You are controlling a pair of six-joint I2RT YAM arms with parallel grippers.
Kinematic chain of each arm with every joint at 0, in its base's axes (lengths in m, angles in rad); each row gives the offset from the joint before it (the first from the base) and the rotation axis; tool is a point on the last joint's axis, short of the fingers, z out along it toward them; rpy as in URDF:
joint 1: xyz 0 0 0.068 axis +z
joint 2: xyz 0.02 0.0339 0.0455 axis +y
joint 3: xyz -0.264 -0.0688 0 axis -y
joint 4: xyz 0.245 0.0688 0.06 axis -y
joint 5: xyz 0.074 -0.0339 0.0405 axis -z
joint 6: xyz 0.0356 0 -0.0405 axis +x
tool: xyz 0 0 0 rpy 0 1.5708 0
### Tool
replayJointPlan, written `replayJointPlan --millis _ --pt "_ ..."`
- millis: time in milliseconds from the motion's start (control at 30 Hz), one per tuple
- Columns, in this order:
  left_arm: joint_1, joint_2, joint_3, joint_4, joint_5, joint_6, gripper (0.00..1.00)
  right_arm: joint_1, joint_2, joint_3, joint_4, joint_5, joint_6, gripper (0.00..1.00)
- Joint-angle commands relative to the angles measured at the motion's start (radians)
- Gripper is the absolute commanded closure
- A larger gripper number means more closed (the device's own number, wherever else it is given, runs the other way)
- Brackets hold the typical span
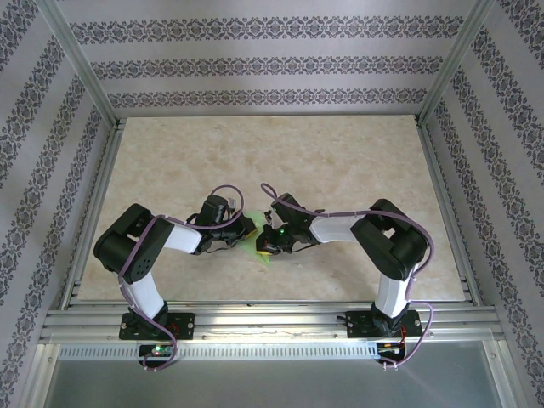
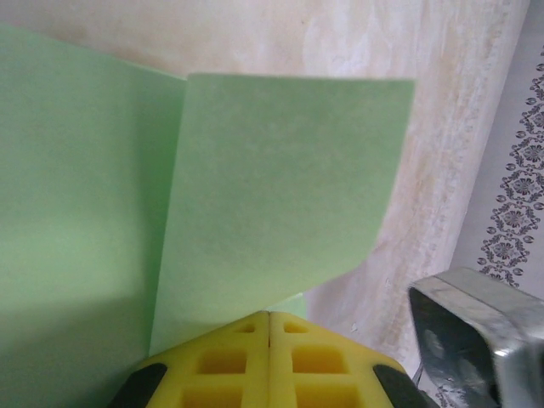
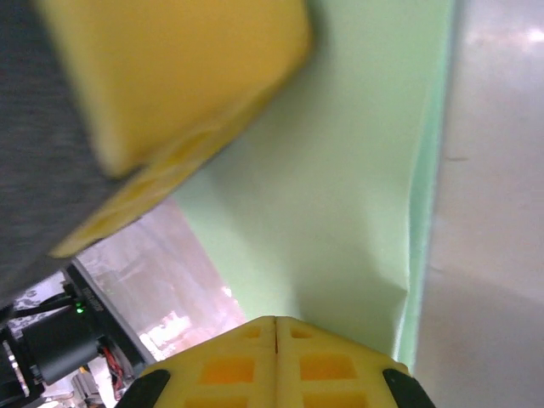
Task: Fold a paper plane with a square sheet of paper (pick it up from the middle)
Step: Fourth fold the wing at the center of the table.
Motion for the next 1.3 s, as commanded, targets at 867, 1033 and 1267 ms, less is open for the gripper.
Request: replayJointPlan --millis 867,1033,1267 --pt "-0.070 -0.197 0.046 -0.332 -0.034 0.161 0.96 -0.065 0.030 -0.129 -0.005 -0.078 -0.140 1.00" --pt "-0.083 -0.120 0.057 -0.259 0.003 0.146 0.97 -0.066 0.033 -0.126 -0.005 -0.080 -0.142 1.00" --pt "-0.055 -0.017 0.017 -0.110 -0.046 0.055 0.97 -0.069 0.037 -0.146 -0.001 -0.078 -0.148 1.00"
